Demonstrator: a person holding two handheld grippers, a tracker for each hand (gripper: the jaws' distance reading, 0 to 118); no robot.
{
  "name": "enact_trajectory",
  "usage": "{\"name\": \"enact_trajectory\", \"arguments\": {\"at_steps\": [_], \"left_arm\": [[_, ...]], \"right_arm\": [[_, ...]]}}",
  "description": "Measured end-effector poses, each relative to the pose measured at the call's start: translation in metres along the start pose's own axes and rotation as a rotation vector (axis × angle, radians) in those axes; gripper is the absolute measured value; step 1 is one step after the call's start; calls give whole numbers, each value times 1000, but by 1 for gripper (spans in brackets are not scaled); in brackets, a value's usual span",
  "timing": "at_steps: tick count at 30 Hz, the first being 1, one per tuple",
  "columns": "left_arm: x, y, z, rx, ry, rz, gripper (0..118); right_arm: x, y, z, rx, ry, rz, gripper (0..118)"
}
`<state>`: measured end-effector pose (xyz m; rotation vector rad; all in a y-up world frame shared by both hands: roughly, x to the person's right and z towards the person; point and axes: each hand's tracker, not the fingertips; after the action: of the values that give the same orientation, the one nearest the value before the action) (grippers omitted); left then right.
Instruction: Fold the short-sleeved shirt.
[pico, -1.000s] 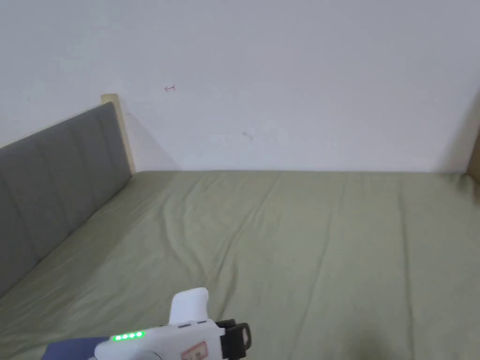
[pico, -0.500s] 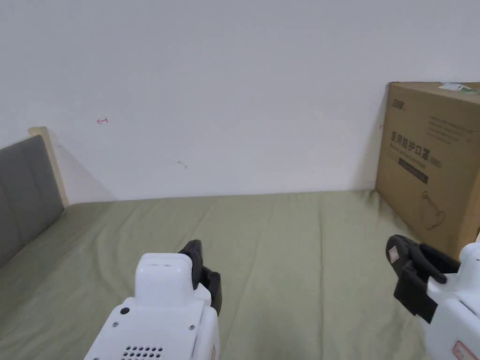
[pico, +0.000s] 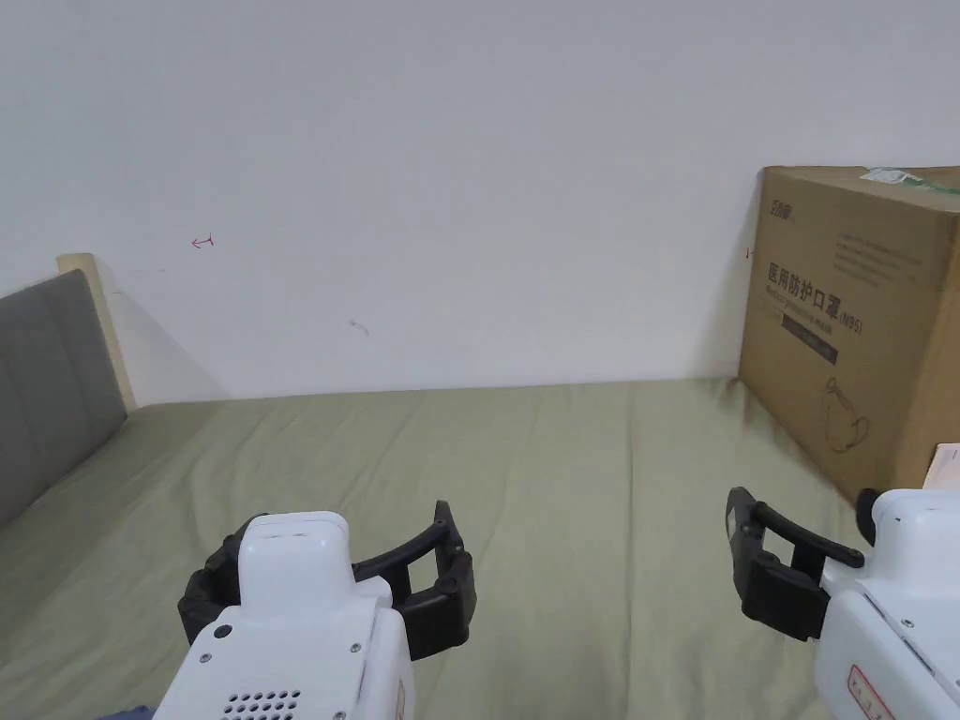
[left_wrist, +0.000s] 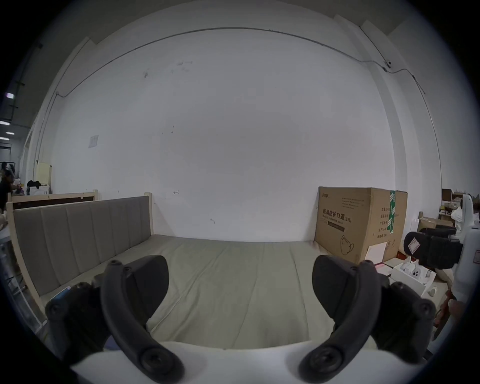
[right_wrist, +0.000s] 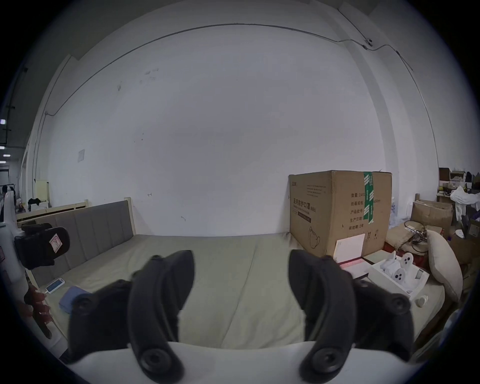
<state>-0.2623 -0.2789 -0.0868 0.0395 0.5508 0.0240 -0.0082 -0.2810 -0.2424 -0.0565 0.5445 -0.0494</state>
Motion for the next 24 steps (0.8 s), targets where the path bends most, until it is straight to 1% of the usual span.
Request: {"name": "enact_trajectory", "arguments": {"at_steps": [1, 2, 3, 5, 7, 10, 16, 21, 24], "left_arm": [[1, 1, 0, 6, 8, -6, 112], [1, 2, 0, 10, 18, -13, 112], [1, 2, 1, 17, 18, -12, 112], [-1, 4, 1, 17, 15, 1, 112], [-1, 4, -4, -23, 25, 20, 112], [-6, 3, -6, -27, 34, 24, 112], [-6, 8, -6, -3, 5, -3, 112], [-8, 10, -8, -23, -6, 3, 112], [-12, 10, -11, -62, -38, 28, 112]], "right_arm": [[0, 0, 1, 3, 0, -8, 99], [0, -1, 1, 6, 0, -13, 112], [0, -2, 2, 10, -1, -12, 118], [-3, 0, 8, 34, -7, 4, 118], [-7, 2, 9, 37, -10, 28, 118], [-10, 4, 9, 39, -2, 40, 118], [-15, 8, 7, 40, 15, 48, 118], [-16, 8, 4, 32, 29, 38, 118], [-18, 9, 3, 23, 37, 36, 118]]}}
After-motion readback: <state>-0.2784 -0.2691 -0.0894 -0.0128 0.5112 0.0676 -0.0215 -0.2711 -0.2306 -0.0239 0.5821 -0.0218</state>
